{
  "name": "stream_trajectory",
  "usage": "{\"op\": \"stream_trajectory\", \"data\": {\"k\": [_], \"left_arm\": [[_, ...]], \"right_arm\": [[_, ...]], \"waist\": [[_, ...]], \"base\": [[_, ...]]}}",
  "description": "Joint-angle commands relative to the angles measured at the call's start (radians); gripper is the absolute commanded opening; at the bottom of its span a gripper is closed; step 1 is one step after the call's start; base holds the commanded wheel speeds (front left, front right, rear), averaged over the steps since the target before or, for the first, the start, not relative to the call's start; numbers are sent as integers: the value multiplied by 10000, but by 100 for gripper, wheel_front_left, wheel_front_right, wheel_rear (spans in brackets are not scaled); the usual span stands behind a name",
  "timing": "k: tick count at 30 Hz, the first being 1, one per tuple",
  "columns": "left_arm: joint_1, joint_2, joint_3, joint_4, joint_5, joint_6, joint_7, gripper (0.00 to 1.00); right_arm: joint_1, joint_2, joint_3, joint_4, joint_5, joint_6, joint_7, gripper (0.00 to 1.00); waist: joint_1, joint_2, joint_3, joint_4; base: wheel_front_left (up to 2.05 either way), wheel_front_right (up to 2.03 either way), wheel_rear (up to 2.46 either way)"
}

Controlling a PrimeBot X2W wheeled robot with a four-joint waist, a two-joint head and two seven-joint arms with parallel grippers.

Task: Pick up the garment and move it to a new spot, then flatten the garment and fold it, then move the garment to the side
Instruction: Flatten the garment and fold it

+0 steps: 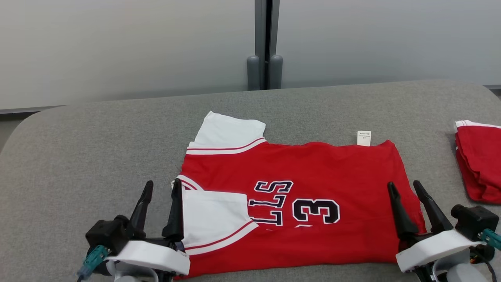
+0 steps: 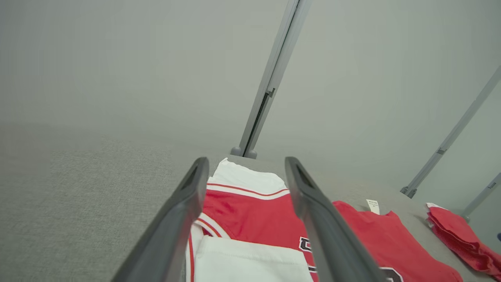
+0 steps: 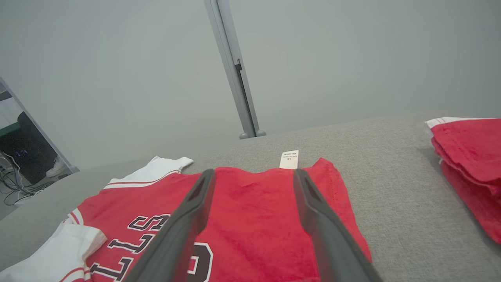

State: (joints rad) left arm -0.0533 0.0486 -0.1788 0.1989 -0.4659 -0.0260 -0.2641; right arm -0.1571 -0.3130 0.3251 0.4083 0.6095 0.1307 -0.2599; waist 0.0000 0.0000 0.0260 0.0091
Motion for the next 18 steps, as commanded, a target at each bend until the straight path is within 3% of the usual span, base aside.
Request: {"op": "stream_trajectory", "data": {"k": [1, 9, 14, 18], "left_arm": [[-360, 43, -114, 231, 112, -64, 5, 100], [-3245, 683, -581, 2573, 1127, -561, 469, 100], [-5616, 1507, -938, 3807, 1429, -813, 2000, 100], [-7679, 2230, -1558, 5038, 1676, -982, 3808, 100]], "right_arm": [[32, 132, -110, -101, -260, 1, -61, 100], [-765, 288, -462, -605, -998, 1, -62, 100], [-1765, 311, -425, -702, -1293, 1, -63, 100], [-2758, 415, -375, -697, -1302, 1, -64, 100]], "waist": [[0, 0, 219, -163], [0, 0, 1479, -698], [0, 0, 2573, -1363], [0, 0, 3465, -2060]], "base": [[0, 0, 0], [0, 0, 0], [0, 0, 0], [0, 0, 0]]}}
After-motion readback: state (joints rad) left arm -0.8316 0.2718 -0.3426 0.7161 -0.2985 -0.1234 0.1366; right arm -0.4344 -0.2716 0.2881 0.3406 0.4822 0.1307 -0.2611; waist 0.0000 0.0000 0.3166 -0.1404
